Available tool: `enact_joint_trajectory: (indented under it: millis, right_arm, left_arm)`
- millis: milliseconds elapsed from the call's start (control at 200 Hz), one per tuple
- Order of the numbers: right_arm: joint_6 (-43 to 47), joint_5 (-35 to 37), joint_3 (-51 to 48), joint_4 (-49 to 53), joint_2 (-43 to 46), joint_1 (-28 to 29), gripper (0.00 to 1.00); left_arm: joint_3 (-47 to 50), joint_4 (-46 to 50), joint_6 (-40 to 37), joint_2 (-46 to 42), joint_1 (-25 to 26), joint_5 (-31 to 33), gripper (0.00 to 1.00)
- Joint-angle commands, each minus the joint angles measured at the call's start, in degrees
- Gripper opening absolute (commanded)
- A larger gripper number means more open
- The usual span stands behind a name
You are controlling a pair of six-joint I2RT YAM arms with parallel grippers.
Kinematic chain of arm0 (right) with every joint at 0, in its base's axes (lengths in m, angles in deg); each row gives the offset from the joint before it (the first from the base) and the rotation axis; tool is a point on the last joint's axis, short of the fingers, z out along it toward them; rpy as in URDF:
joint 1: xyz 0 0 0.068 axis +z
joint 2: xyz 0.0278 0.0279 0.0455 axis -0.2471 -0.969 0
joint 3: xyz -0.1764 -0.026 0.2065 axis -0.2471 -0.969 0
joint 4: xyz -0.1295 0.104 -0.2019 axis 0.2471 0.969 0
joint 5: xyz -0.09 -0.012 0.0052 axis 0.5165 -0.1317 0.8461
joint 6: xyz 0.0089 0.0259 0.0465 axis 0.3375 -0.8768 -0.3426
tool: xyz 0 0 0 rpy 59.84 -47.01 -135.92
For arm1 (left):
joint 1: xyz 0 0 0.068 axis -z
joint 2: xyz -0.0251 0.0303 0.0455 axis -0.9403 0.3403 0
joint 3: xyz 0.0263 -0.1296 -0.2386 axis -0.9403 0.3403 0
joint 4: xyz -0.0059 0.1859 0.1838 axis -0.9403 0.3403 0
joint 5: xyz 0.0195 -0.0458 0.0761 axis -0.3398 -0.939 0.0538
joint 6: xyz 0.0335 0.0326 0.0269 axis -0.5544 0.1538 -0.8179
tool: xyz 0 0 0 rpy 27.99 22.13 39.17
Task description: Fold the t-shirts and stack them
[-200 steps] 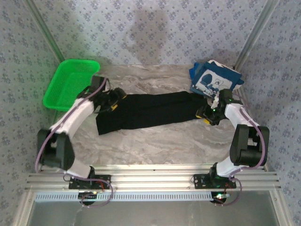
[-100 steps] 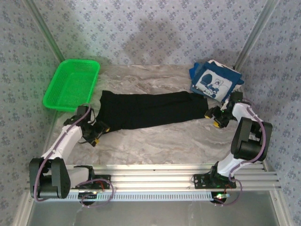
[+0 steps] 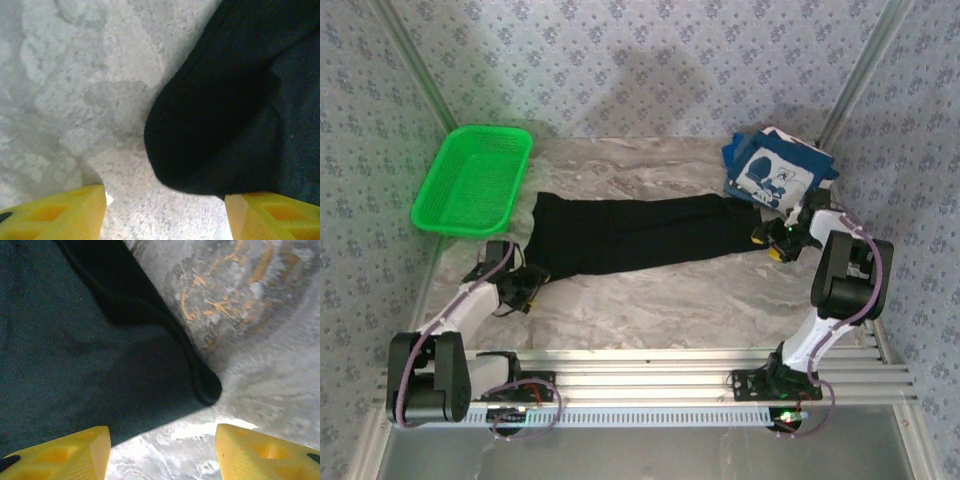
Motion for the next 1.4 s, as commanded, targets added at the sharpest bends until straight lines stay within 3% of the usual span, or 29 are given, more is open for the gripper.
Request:
enact_joint_trajectory:
  millis: [0,110,355,680,730,844,929,1054,1164,1394]
  right_arm:
    - [-1.4,-0.9,2.8,-0.8,-3.2,1.0,0.53]
    - [-1.9,0.2,3.3,-0.2,-4.8,1.9,0.41]
    - [-2.2,6.8,-1.3,3.0,-0.6,-0.2,0.01]
    - [-5.2,8.5,-14.0,6.4,11.5,-1.9,0.0]
    - [-5.6,8.1,-15.4,6.2,12.2,-1.8,0.0]
    - [-5.1,8.2,-15.8,6.6,12.8,-1.9,0.0]
    - [-4.5,8.2,-15.2,7.2,12.7,-1.9,0.0]
    - [-4.1,8.0,-14.9,6.8,12.4,-1.9,0.0]
    - [-3.7,7.6,-14.8,6.5,12.3,-1.8,0.0]
    - [-2.0,7.4,-14.2,7.9,12.4,-1.8,0.0]
  left_arm:
    - [-2.1,-9.4,0.3,3.8,-0.2,-0.5,0.61]
    - [-3.1,-10.1,-0.3,6.5,-0.2,-0.1,0.5]
    - [-4.6,-1.3,-4.1,5.7,-2.1,5.1,0.06]
    - [-2.3,2.3,-6.0,0.0,-5.4,4.6,0.0]
    - [-0.9,-0.6,-5.2,-1.5,-5.4,2.5,0.04]
    - [1.9,-8.0,-1.5,-4.3,-4.1,-5.1,0.46]
    - [1.5,-8.4,-0.8,-5.4,-1.0,-6.4,0.63]
    - [2.5,-8.4,0.3,-6.0,0.0,-5.1,0.66]
    - [4.2,-15.5,3.2,-5.2,-0.3,-4.2,0.67]
    - [-0.7,-22.9,2.0,7.8,-0.2,-4.1,0.66]
